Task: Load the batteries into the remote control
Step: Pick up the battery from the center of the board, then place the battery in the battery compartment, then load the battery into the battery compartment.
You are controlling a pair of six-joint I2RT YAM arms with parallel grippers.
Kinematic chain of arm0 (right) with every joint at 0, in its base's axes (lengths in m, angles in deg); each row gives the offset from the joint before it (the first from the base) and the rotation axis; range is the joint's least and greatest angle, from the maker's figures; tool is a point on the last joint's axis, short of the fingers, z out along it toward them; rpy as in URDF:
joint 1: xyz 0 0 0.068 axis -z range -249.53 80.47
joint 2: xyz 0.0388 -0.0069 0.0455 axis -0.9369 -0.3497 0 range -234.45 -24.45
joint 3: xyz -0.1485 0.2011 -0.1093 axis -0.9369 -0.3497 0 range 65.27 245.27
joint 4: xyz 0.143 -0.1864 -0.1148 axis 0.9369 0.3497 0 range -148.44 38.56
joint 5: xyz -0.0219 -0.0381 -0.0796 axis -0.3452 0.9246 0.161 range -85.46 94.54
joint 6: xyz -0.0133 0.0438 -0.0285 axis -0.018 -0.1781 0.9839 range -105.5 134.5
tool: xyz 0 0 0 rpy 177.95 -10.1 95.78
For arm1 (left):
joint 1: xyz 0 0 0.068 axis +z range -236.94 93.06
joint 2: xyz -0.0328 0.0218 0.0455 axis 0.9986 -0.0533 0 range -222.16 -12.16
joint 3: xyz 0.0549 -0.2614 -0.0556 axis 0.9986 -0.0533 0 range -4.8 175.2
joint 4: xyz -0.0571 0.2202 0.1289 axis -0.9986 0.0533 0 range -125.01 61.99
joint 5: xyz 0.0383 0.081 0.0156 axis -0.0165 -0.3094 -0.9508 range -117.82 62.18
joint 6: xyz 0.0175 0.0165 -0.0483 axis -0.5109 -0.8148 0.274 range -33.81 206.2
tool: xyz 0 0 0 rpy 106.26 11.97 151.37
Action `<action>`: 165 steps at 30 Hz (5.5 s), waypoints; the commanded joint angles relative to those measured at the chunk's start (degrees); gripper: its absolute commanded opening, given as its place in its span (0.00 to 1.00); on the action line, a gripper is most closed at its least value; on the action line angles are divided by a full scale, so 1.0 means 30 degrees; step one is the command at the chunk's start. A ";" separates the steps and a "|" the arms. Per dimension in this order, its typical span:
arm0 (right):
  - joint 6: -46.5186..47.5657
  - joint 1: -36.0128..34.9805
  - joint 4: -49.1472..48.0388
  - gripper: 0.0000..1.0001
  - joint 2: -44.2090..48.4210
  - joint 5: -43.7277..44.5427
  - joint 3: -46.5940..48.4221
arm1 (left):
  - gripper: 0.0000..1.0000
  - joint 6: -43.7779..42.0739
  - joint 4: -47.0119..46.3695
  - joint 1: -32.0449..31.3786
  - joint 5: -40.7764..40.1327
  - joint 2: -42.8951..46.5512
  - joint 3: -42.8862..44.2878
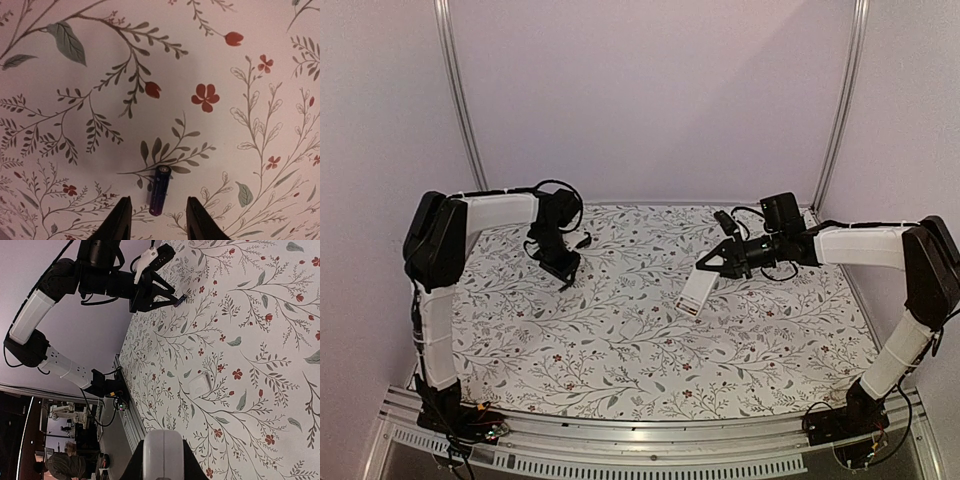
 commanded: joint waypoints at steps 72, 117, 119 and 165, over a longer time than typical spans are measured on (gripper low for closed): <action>-0.4405 -0.3020 -0.1252 0.00 -0.1462 -0.3643 0.0171 | 0.01 -0.7286 -1.2020 -1.2601 0.8254 0.7386 -0.6686; -0.6166 -0.3182 -0.3588 0.00 -0.1108 -0.4098 -0.0619 | 0.22 -0.9439 -0.9112 -1.2524 0.4310 0.7092 -0.6893; -0.6228 -0.3186 -0.3669 0.00 -0.1160 -0.4086 -0.0624 | 0.24 -0.9389 -0.9109 -1.2515 0.4310 0.7101 -0.6886; -0.5397 -0.3068 -0.4246 0.00 -0.0986 -0.3060 0.1465 | 0.88 1.2963 -1.9863 -0.9824 1.0507 1.0869 -1.2460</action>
